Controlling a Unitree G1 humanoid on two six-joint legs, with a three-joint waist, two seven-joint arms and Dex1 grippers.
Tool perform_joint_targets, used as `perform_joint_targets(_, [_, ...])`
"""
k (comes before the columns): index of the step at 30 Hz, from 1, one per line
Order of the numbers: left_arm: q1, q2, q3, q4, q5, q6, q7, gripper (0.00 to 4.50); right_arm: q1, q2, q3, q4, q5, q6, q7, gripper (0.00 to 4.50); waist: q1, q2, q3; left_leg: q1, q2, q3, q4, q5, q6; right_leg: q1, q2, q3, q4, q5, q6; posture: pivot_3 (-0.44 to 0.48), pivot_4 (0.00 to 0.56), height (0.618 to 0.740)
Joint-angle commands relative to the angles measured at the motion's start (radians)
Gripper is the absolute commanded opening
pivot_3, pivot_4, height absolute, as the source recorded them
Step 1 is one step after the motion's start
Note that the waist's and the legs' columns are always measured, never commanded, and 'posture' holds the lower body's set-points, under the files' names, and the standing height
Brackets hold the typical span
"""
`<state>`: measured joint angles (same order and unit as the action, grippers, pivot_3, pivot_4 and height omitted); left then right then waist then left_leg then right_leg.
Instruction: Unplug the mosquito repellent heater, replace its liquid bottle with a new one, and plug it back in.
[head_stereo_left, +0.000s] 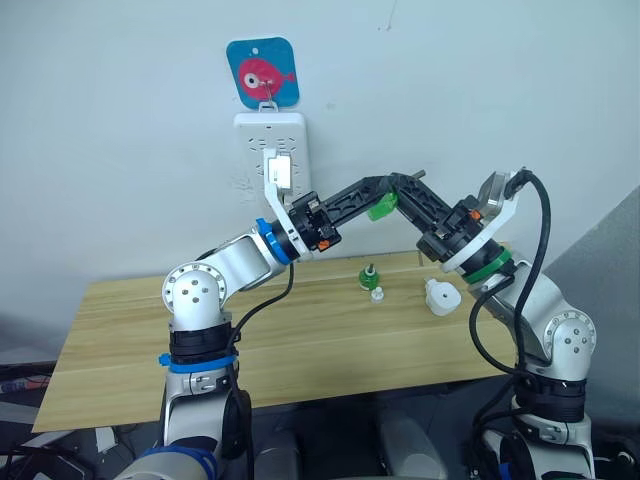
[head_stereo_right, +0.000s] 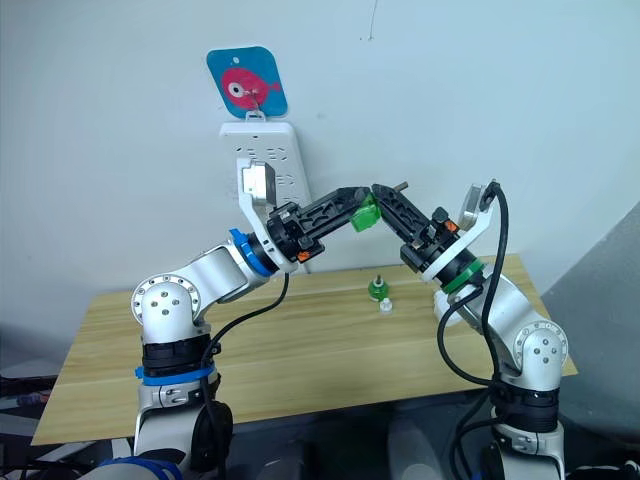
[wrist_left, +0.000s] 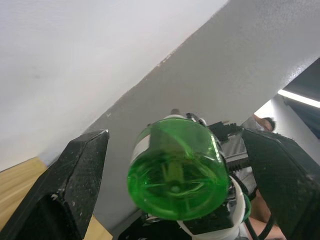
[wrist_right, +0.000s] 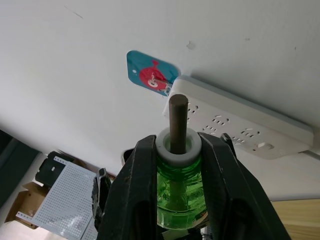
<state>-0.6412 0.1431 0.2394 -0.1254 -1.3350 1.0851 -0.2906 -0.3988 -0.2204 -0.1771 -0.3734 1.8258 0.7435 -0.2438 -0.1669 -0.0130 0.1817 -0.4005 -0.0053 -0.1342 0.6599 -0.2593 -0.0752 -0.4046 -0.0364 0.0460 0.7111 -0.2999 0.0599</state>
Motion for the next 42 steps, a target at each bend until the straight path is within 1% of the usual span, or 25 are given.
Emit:
perform_joint_targets(1, [-0.017, 0.01, -0.01, -0.011, -0.046, 0.009, 0.009, 4.5, 0.001, -0.009, 0.005, -0.04, 0.018, -0.024, 0.029, 0.82, 0.0, 0.0, 0.0, 0.0, 0.0, 0.0, 0.0, 0.0, 0.0, 0.0, 0.0, 0.0, 0.0, 0.0, 0.0, -0.18, 0.114, 0.734])
perform_joint_targets(8, [-0.007, 0.03, -0.01, 0.005, -0.095, 0.015, 0.018, 4.5, 0.005, -0.016, 0.02, -0.042, 0.021, -0.044, 0.041, 0.82, 0.0, 0.0, 0.0, 0.0, 0.0, 0.0, 0.0, 0.0, 0.0, 0.0, 0.0, 0.0, 0.0, 0.0, 0.0, -0.179, 0.115, 0.734])
perform_joint_targets(12, [-0.006, 0.029, -0.011, 0.007, -0.126, 0.009, 0.034, 3.65, 0.007, -0.02, 0.027, -0.043, 0.023, -0.051, 0.047, 0.82, 0.001, 0.0, 0.0, 0.0, 0.0, 0.0, 0.0, 0.0, 0.0, 0.0, 0.0, 0.0, 0.0, 0.0, 0.0, -0.178, 0.116, 0.734])
perform_joint_targets(16, [-0.004, 0.026, -0.014, 0.005, -0.148, 0.004, 0.049, 2.38, 0.01, -0.024, 0.034, -0.042, 0.025, -0.05, 0.051, 0.82, 0.001, 0.0, 0.0, 0.0, 0.0, 0.0, 0.0, 0.0, 0.0, 0.0, 0.0, 0.0, 0.0, 0.0, 0.0, -0.178, 0.117, 0.734])
perform_joint_targets(17, [-0.001, 0.03, -0.014, 0.005, -0.149, 0.003, 0.048, 2.27, 0.011, -0.024, 0.035, -0.043, 0.026, -0.052, 0.05, 0.82, 0.001, 0.0, 0.0, 0.0, 0.0, 0.0, 0.0, 0.0, 0.0, 0.0, 0.0, 0.0, 0.0, 0.0, 0.0, -0.178, 0.118, 0.734])
perform_joint_targets(28, [0.035, 0.064, -0.023, 0.016, -0.112, -0.005, -0.016, 2.27, 0.018, -0.021, 0.046, -0.053, 0.051, -0.079, 0.05, 0.82, 0.002, 0.0, 0.0, 0.0, 0.0, 0.0, 0.0, 0.0, 0.0, 0.0, 0.0, 0.0, 0.0, 0.0, 0.0, -0.176, 0.118, 0.734])
perform_joint_targets(30, [0.037, 0.076, -0.021, 0.024, -0.105, -0.009, -0.035, 2.27, 0.022, -0.026, 0.032, -0.052, 0.048, -0.088, 0.053, 1.57, 0.003, 0.0, 0.0, 0.0, 0.0, 0.0, 0.0, 0.0, 0.0, 0.0, 0.0, 0.0, 0.0, 0.0, 0.0, -0.175, 0.118, 0.734])
perform_joint_targets(32, [0.041, 0.089, -0.022, 0.031, -0.096, -0.014, -0.058, 2.27, 0.028, -0.036, 0.02, -0.047, 0.035, -0.094, 0.057, 2.13, 0.003, 0.0, 0.0, 0.0, 0.0, 0.0, 0.0, 0.0, 0.0, 0.0, 0.0, 0.001, 0.0, 0.0, 0.0, -0.183, 0.113, 0.734])
perform_joint_targets(33, [0.043, 0.097, -0.022, 0.035, -0.092, -0.017, -0.071, 2.27, 0.031, -0.047, 0.013, -0.041, 0.023, -0.094, 0.059, 2.53, 0.003, 0.0, 0.0, 0.0, 0.0, 0.0, 0.0, 0.0, 0.0, 0.0, 0.0, 0.001, 0.0, 0.0, 0.0, -0.188, 0.113, 0.734])
perform_joint_targets(38, [0.068, 0.14, -0.006, 0.048, -0.05, -0.042, -0.13, 2.27, 0.072, -0.193, -0.063, 0.038, -0.055, -0.066, 0.081, 4.24, 0.005, 0.0, 0.0, 0.0, -0.001, 0.0, 0.0, 0.0, 0.0, 0.0, 0.0, 0.001, -0.001, 0.0, 0.0, -0.201, 0.115, 0.734])
perform_joint_targets(39, [0.075, 0.149, -0.006, 0.046, -0.037, -0.049, -0.135, 2.27, 0.077, -0.227, -0.073, 0.052, -0.077, -0.056, 0.088, 4.45, 0.004, 0.0, 0.0, 0.0, 0.0, 0.001, 0.0, 0.0, 0.0, 0.0, 0.0, 0.001, -0.001, 0.0, 0.0, -0.201, 0.117, 0.734])
perform_joint_targets(40, [0.083, 0.158, -0.006, 0.041, -0.023, -0.055, -0.142, 2.27, 0.079, -0.266, -0.076, 0.065, -0.116, -0.043, 0.093, 4.5, 0.003, 0.0, 0.0, 0.0, 0.0, 0.001, 0.0, 0.0, 0.0, 0.0, 0.0, 0.001, -0.001, 0.0, 0.0, -0.203, 0.118, 0.734])
perform_joint_targets(42, [0.104, 0.187, -0.016, 0.019, 0.017, -0.064, -0.171, 2.27, 0.084, -0.383, -0.048, 0.08, -0.271, 0.004, 0.154, 4.5, 0.002, 0.0, 0.0, 0.0, 0.0, 0.001, -0.001, 0.0, 0.0, 0.0, 0.0, 0.001, -0.002, 0.0, 0.0, -0.203, 0.119, 0.734])
